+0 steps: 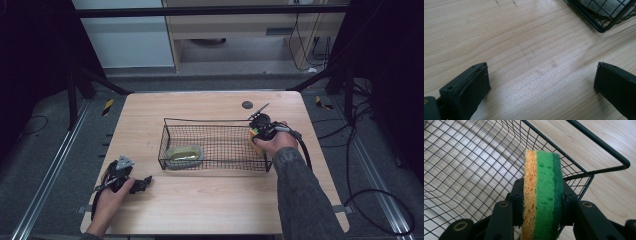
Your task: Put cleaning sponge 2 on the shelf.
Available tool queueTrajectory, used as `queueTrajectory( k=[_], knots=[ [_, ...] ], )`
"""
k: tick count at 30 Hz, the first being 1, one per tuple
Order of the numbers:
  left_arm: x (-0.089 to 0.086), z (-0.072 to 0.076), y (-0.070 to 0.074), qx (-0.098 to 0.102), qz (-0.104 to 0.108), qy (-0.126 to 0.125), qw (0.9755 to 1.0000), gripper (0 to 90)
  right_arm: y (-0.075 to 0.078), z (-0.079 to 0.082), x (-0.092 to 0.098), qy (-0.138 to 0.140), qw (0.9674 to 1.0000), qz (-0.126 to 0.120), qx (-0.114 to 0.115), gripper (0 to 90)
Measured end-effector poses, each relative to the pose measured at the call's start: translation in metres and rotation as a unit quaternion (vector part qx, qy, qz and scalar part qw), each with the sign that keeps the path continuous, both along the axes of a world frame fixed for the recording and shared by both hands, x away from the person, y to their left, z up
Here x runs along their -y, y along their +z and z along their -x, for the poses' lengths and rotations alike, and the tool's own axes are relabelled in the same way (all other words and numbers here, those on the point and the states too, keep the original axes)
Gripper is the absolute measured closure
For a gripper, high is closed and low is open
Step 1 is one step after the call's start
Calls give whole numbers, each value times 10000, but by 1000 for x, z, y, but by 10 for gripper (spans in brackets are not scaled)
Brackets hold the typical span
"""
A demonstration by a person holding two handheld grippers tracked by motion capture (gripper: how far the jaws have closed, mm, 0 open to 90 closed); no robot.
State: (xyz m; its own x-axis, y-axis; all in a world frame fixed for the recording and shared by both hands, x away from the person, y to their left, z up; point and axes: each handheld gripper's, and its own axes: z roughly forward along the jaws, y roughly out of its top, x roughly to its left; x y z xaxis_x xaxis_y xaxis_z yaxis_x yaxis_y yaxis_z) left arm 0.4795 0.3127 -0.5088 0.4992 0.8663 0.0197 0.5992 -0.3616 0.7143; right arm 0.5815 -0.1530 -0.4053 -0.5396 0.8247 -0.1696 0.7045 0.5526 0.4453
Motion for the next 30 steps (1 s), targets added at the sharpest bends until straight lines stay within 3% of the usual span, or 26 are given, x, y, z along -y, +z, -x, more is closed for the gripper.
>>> queueTrajectory(
  k=[18, 30],
  knots=[
    [0, 0, 0, -2, 0, -2, 10000, 0, -4, -2, -3, -8, 10000, -6, -21, 630],
    [0, 0, 0, -1, 0, 2, 10000, 0, -1, -1, -4, -47, 10000, -76, -19, 544]
  ],
)
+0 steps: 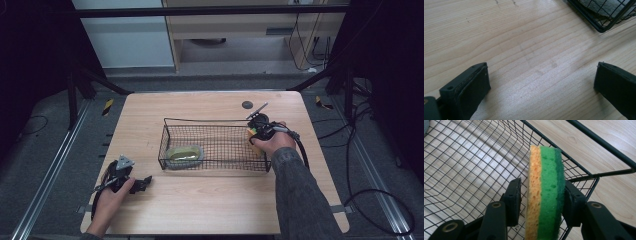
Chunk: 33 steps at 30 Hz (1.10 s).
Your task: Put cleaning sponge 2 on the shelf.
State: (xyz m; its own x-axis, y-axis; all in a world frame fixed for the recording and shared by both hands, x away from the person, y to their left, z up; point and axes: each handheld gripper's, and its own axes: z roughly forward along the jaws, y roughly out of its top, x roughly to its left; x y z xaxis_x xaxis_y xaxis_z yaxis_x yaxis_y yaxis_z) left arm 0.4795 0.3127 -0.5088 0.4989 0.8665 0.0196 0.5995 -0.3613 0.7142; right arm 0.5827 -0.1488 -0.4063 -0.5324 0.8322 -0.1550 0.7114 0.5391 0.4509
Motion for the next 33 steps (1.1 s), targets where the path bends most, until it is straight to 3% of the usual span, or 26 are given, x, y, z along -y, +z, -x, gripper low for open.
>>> queueTrajectory(
  k=[26, 33],
  knots=[
    [0, 0, 0, -1, 7, 6, 10000, 0, 5, 20, -11, 82, 9995, -296, -14, 370],
    [0, 0, 0, -3, 11, 7, 10000, 0, 7, 27, -12, 107, 9993, -346, 64, 219]
  ],
)
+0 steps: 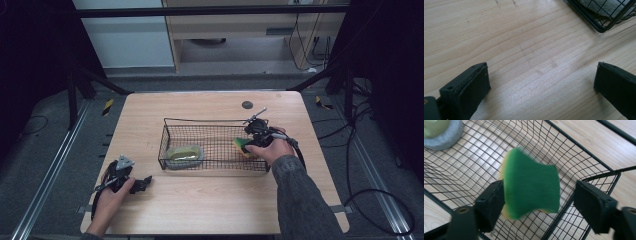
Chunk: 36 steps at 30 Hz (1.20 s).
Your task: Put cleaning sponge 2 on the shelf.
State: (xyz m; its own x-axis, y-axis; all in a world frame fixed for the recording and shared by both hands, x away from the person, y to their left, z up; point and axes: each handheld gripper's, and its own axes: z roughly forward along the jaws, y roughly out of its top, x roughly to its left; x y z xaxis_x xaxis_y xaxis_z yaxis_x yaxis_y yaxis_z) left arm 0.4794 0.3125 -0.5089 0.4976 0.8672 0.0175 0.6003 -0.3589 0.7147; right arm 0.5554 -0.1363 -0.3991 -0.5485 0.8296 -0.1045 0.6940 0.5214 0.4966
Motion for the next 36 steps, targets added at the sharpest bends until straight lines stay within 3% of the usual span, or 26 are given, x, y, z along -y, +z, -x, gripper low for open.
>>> queueTrajectory(
  k=[9, 10, 12, 17, 23, 26, 32, 34, 36],
  knots=[
    [0, 0, 0, -10, -17, -12, 10000, 0, 11, 13, 5, 40, 9992, -169, 356, 104],
    [0, 0, 0, -10, -17, -12, 10000, 0, 16, 17, 12, 13, 9981, -245, 560, 83],
    [0, 0, 0, -10, -19, -14, 10000, 0, 19, 21, 19, -36, 9972, -288, 686, 71],
    [0, 0, 0, -12, -19, -14, 10000, 0, 24, 32, 44, -382, 9930, -385, 1051, 67],
    [0, 0, 0, -12, -18, -14, 10000, 0, 18, 48, 75, -770, 9872, -531, 1294, 69],
    [0, 0, 0, -10, -17, -12, 10000, 0, 12, 54, 88, -912, 9848, -576, 1363, 74],
    [0, 0, 0, -11, -16, -14, 10000, 0, -20, 69, 120, -1220, 9785, -671, 1523, 73],
    [0, 0, 0, -11, -15, -13, 10000, 0, -27, 70, 124, -1242, 9785, -638, 1520, 73],
    [0, 0, 0, -15, -14, -19, 10000, 0, -49, 73, 130, -1315, 9798, -572, 1391, 74]
  ],
)
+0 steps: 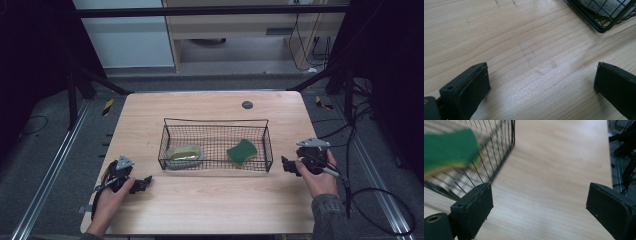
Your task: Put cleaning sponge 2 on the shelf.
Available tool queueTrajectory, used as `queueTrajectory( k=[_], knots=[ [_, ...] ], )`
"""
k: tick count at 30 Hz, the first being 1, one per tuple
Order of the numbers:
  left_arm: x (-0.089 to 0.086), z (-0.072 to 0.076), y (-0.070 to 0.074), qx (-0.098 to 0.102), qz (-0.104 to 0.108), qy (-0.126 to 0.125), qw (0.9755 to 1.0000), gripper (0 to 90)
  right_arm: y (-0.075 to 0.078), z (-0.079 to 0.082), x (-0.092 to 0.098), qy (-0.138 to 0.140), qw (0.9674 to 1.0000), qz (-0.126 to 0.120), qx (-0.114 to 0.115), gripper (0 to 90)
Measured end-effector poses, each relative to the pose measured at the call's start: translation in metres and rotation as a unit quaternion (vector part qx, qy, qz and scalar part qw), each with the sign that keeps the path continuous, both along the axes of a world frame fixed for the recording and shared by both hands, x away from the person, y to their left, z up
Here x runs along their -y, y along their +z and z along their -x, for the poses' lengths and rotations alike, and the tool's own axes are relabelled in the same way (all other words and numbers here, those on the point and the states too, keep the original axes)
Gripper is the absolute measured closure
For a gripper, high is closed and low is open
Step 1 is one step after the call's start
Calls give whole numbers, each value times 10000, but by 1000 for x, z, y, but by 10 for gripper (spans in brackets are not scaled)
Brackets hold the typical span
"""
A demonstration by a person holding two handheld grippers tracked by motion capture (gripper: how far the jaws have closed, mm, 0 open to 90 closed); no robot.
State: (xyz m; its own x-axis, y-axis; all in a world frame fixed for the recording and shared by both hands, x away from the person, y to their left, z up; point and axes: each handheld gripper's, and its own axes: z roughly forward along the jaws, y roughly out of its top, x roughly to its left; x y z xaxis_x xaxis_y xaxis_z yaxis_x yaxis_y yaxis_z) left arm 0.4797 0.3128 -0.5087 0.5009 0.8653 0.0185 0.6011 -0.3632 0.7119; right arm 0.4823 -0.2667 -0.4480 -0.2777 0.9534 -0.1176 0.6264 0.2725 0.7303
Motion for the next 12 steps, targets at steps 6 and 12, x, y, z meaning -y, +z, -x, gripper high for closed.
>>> queueTrajectory(
  k=[6, 12],
  knots=[
    [0, 0, 0, 0, 1, 1, 10000, 0, -33, 0, 6, -103, 9998, 5, -155, 82],
    [0, -3, 0, 12, -2, 42, 10000, 0, -59, -6, 6, -107, 9997, -165, -154, 72]
  ],
)
